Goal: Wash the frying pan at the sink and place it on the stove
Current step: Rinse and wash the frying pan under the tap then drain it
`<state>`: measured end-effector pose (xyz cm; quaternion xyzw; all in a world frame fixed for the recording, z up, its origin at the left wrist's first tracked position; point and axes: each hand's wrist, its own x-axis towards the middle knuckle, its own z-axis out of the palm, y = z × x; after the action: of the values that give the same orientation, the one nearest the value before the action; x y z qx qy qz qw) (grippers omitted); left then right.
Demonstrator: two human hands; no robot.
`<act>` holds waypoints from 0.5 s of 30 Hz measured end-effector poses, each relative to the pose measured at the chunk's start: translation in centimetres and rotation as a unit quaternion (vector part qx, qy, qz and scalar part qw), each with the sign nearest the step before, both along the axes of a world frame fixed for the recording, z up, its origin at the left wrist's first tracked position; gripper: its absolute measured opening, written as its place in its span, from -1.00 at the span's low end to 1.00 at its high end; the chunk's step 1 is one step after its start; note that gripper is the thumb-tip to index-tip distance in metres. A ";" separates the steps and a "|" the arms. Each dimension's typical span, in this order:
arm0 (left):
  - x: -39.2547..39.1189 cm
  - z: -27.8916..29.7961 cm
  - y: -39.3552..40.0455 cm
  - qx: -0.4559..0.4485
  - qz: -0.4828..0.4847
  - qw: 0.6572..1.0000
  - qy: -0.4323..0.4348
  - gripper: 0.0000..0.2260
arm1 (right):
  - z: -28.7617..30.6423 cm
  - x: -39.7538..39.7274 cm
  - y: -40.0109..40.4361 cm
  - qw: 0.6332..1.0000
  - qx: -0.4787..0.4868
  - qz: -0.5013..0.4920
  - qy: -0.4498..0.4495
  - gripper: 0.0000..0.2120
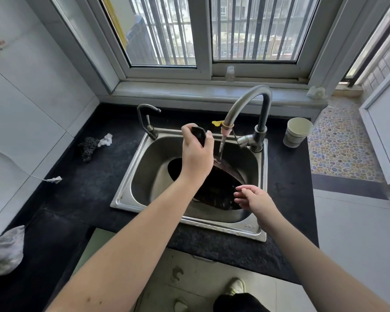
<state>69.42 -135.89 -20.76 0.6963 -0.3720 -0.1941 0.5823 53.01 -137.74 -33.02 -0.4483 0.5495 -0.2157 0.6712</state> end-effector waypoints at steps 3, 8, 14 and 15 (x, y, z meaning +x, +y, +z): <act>0.2 -0.2 1.7 -0.003 -0.011 0.999 -0.039 -0.86 | 1.0 1.3 0.9 1.000 0.010 0.003 -0.013 -0.74; 0.8 -0.8 4.7 -0.019 -0.072 0.991 -0.110 -0.87 | 4.5 5.1 2.1 0.991 0.097 0.022 -0.084 -0.62; 2.0 -0.8 6.0 -0.046 -0.090 0.991 -0.082 -0.85 | 9.7 9.7 3.5 0.977 0.145 0.031 -0.153 -0.46; 2.3 -0.6 6.1 -0.048 -0.097 0.992 -0.062 -0.84 | 10.4 10.2 3.7 0.976 0.143 0.031 -0.163 -0.51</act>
<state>71.70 -129.80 -21.36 0.6388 -0.4821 -0.1885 0.5692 63.20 -134.01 -22.66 -0.3233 0.4437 -0.1844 0.8152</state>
